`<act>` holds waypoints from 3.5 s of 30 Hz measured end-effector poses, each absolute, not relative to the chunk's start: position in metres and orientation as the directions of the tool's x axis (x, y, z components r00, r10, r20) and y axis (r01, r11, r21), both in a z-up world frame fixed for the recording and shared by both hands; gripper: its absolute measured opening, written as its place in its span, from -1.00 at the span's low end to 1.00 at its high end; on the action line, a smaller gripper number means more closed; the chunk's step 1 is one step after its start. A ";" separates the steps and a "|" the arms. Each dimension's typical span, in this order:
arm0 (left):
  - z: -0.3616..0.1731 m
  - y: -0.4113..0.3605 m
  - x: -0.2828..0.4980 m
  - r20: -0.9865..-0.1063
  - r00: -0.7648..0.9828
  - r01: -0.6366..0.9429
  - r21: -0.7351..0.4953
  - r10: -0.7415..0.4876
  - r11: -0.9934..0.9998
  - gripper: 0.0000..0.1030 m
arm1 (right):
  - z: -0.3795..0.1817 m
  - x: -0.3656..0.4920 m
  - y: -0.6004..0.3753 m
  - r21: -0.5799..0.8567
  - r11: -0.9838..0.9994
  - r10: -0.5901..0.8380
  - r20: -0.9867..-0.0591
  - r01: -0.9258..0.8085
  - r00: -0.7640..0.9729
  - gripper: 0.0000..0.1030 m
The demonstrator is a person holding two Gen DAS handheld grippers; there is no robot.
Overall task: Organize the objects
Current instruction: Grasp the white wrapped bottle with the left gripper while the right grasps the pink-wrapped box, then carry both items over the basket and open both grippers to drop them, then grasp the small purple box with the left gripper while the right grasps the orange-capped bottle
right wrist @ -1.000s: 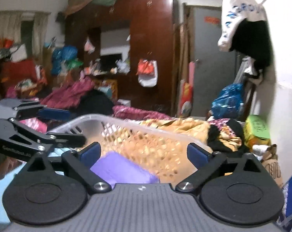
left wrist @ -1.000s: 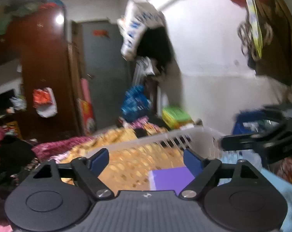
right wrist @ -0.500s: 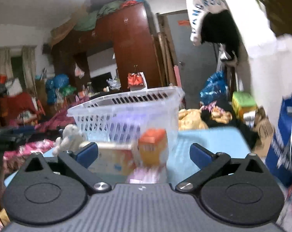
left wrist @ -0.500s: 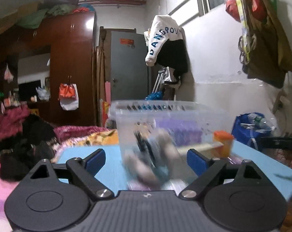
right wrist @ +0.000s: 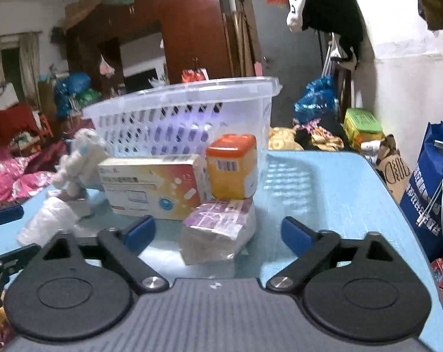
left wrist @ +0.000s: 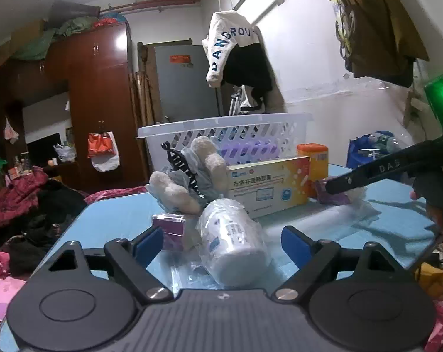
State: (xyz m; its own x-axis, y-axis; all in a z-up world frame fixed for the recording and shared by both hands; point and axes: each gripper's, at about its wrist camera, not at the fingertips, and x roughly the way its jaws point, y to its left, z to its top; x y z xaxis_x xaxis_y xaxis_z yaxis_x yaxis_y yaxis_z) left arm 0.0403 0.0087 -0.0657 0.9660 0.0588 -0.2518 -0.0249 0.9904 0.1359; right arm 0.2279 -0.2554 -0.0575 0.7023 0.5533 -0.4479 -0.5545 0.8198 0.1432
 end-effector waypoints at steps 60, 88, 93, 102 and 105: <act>0.066 0.067 0.262 -0.435 0.900 -0.020 0.006 0.021 1.000 0.01 | 0.046 0.358 -0.183 0.021 0.836 0.482 -0.504 -0.548 0.717 0.06; -0.020 0.079 0.085 -0.296 0.955 0.002 -0.017 -0.007 1.000 0.71 | -0.020 0.248 -0.277 0.181 0.805 0.593 -0.300 -0.565 0.748 1.00; -0.044 0.085 0.096 -0.368 0.929 0.020 -0.012 -0.023 1.000 0.71 | -0.031 0.261 -0.274 0.202 0.810 0.585 -0.352 -0.551 0.731 1.00; -0.058 0.095 0.102 -0.381 0.922 0.044 -0.048 -0.059 0.998 0.71 | -0.043 0.274 -0.268 0.210 0.834 0.551 -0.387 -0.511 0.739 0.62; -0.058 0.090 0.102 -0.383 0.922 0.046 -0.024 -0.052 0.999 0.71 | -0.042 0.278 -0.265 0.223 0.823 0.566 -0.386 -0.522 0.729 0.49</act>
